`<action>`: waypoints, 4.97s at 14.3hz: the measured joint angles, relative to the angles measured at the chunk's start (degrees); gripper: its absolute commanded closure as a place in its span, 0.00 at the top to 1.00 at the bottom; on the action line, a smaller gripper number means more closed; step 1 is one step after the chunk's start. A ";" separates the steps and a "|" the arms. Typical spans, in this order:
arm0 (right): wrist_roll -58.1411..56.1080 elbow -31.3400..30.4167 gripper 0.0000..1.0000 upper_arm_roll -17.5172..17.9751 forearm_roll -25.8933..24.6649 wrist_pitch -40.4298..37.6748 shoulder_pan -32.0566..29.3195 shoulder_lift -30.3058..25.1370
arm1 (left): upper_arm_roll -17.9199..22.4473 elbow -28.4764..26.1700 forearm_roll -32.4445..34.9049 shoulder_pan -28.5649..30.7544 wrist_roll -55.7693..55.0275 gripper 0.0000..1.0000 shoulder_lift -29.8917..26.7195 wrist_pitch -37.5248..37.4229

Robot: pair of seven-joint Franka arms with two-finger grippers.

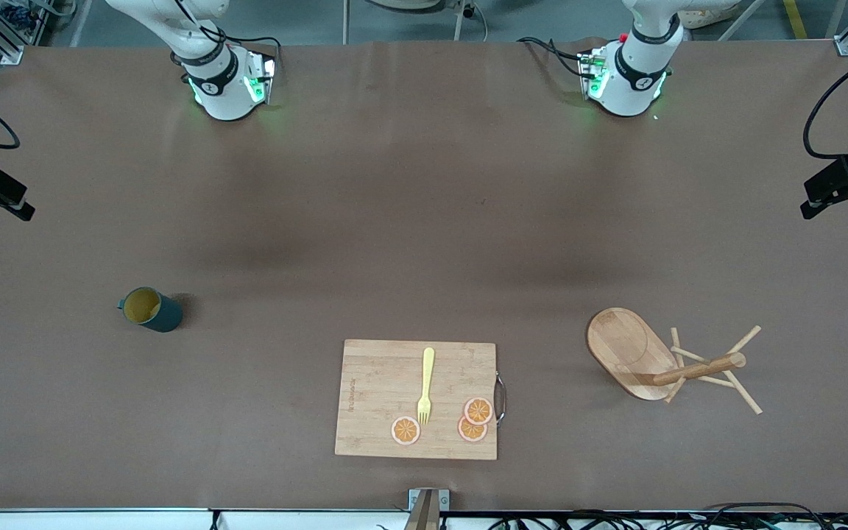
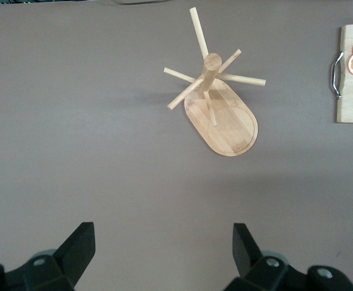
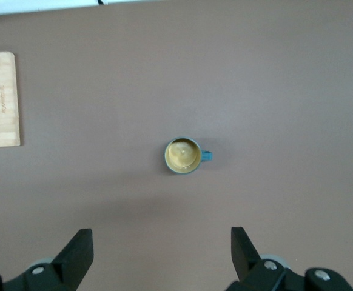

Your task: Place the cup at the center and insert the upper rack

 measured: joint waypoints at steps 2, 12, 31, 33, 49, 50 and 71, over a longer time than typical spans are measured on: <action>-0.04 -0.32 1.00 0.45 0.00 0.00 0.64 2.78 | 0.00 0.02 0.00 0.00 0.00 1.00 0.00 0.00; -0.06 2.06 1.00 0.72 -2.03 5.71 4.55 27.30 | -0.01 0.12 -0.01 -0.12 0.00 1.00 0.00 0.01; 0.55 2.66 0.00 0.49 -0.85 13.69 3.69 37.89 | -0.01 0.13 -0.01 -0.17 0.00 1.00 0.00 0.01; 0.87 3.21 0.00 0.67 -0.80 13.69 4.05 37.81 | -0.01 0.13 -0.01 -0.17 0.00 1.00 0.00 0.01; 29.87 18.45 0.00 1.87 1.84 10.08 43.87 39.68 | 0.00 0.10 -0.05 -0.19 0.00 1.00 0.08 0.01; 30.02 18.86 0.00 1.84 2.03 10.87 45.64 40.89 | 0.00 0.10 -0.07 -0.19 0.00 1.00 0.09 0.01; 31.49 22.00 0.62 1.65 4.85 16.60 59.21 49.18 | -0.02 0.10 -3.03 -0.21 0.00 1.00 0.21 0.01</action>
